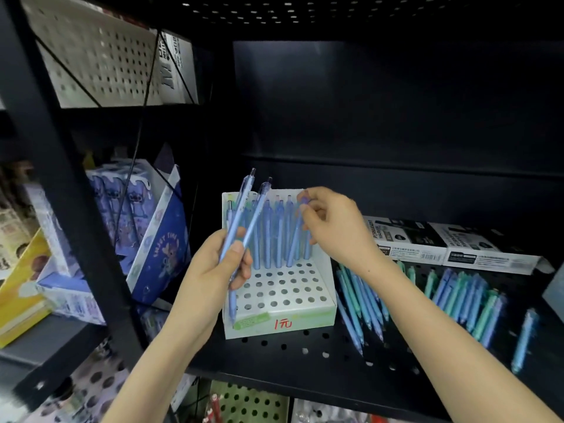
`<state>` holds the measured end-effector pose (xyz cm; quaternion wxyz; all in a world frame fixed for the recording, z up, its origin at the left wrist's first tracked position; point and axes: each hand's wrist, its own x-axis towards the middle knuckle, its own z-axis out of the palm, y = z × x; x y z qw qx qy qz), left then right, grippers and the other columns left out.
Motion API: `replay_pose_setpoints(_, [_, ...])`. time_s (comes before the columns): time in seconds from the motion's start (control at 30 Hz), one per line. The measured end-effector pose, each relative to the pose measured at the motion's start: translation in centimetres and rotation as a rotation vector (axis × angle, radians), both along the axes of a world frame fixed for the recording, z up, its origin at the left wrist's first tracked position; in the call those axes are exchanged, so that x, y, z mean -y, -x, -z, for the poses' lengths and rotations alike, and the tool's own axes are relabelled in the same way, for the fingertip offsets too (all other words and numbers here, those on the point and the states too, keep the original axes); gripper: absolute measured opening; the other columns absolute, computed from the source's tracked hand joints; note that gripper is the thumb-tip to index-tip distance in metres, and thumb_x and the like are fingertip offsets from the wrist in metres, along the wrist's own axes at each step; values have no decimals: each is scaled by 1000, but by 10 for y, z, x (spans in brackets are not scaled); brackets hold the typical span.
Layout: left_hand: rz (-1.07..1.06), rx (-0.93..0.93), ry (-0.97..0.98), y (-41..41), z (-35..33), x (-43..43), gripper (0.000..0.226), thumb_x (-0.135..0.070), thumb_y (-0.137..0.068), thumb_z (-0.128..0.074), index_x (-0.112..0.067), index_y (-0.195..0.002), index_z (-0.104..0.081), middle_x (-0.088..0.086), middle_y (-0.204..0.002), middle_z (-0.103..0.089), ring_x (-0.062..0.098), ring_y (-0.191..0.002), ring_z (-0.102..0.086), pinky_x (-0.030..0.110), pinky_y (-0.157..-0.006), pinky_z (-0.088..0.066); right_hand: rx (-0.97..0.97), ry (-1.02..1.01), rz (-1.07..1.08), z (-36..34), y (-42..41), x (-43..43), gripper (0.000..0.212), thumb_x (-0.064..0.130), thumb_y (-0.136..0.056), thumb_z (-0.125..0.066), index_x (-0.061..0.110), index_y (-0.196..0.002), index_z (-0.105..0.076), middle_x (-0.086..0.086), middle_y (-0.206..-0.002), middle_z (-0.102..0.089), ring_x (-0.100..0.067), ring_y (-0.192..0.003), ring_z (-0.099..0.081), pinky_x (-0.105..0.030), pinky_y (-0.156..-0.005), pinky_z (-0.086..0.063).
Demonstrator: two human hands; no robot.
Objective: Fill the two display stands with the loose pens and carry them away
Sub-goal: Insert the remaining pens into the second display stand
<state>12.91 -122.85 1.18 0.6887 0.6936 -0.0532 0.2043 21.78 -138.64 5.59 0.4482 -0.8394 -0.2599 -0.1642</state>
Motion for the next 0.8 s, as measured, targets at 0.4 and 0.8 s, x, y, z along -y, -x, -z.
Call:
replay_pose_setpoints(0.4, [107,14,-3,3,-4,-2,19,-14,-97,-40,-13,-108,-55,-6,-66,-55,6,-55,-47,16,-49,-37,121,-93,121,-5,25,-18,24,37,-90,-57,19,-100,-67,11,-80,-64,-1,-70,-55,-18,-67,-43])
replay_pose_setpoints(0.8, [70,58,-234,6,-4,4,20,-17,-97,-40,-23,-108,-57,-9,-69,-56,6,-61,-51,15,-55,-41,-274,-581,16,-33,35,22,19,15,-92,-54,8,-77,-65,-4,-59,-62,-14,-51,-57,-21,-49,-51])
